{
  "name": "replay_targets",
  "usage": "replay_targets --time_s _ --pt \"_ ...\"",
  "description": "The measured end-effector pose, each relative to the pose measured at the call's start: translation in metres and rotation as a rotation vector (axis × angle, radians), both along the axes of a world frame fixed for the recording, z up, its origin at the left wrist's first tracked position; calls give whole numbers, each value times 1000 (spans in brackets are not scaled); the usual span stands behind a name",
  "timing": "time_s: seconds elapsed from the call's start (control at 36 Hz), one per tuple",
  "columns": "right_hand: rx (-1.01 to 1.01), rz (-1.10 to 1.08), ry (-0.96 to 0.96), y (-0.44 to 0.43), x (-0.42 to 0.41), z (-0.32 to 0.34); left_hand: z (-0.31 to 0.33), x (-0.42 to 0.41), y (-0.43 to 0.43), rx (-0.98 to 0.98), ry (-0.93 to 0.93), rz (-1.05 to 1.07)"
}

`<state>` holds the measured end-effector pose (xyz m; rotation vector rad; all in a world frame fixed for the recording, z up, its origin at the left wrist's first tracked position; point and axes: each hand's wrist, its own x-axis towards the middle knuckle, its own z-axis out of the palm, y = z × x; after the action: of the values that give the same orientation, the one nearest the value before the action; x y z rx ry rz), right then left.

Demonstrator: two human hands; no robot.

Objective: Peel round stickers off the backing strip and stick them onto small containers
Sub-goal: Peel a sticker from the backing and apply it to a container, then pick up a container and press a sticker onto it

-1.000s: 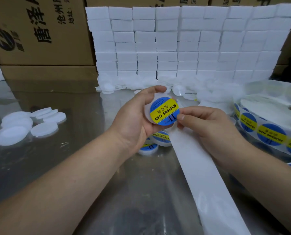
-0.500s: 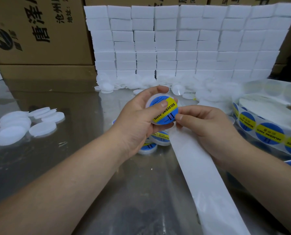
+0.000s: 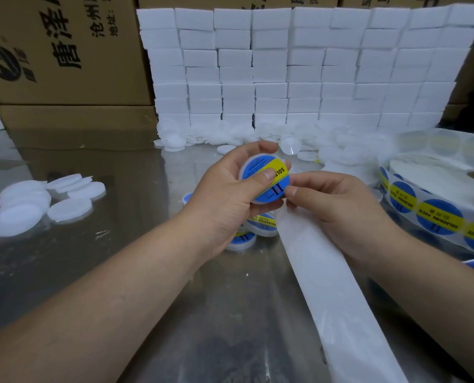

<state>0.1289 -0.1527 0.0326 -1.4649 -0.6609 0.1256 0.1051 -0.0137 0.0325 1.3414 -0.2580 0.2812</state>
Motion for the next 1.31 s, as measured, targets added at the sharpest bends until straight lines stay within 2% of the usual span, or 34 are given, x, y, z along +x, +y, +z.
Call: replay_targets --time_s 0.31,0.42,0.5,0.58,0.67,0.81,0.92,1.03,1.14,1.22,1.31 --pt "-12 -42 -20 2 4 -3 1 -2 -2 80 -35 74" --pt "-116 -162 -79 3 8 -5 3 -6 -8 186 -157 252" --pt "-240 -326 -56 1 15 -8 14 -8 -3 -6 -190 351" --pt "-221 -387 -2 -1 22 -10 23 -9 9 -103 -213 418" --pt "-156 -358 -73 1 22 -10 15 -10 -1 97 -115 428" --pt "-238 -258 -327 -1 12 -10 -7 -9 -16 431 -27 264" --pt "-445 -346 -469 0 10 -10 -12 -7 -16 511 -56 308" --pt "-506 -395 -589 1 10 -9 -13 -2 -14 537 -119 350" --pt "-442 -383 -556 2 7 -8 -9 -4 -10 699 -192 509" --pt "-325 -393 -427 0 9 -10 -5 1 2 609 -118 645" --pt "-212 -430 -346 -4 16 -9 -1 14 23 519 39 810"
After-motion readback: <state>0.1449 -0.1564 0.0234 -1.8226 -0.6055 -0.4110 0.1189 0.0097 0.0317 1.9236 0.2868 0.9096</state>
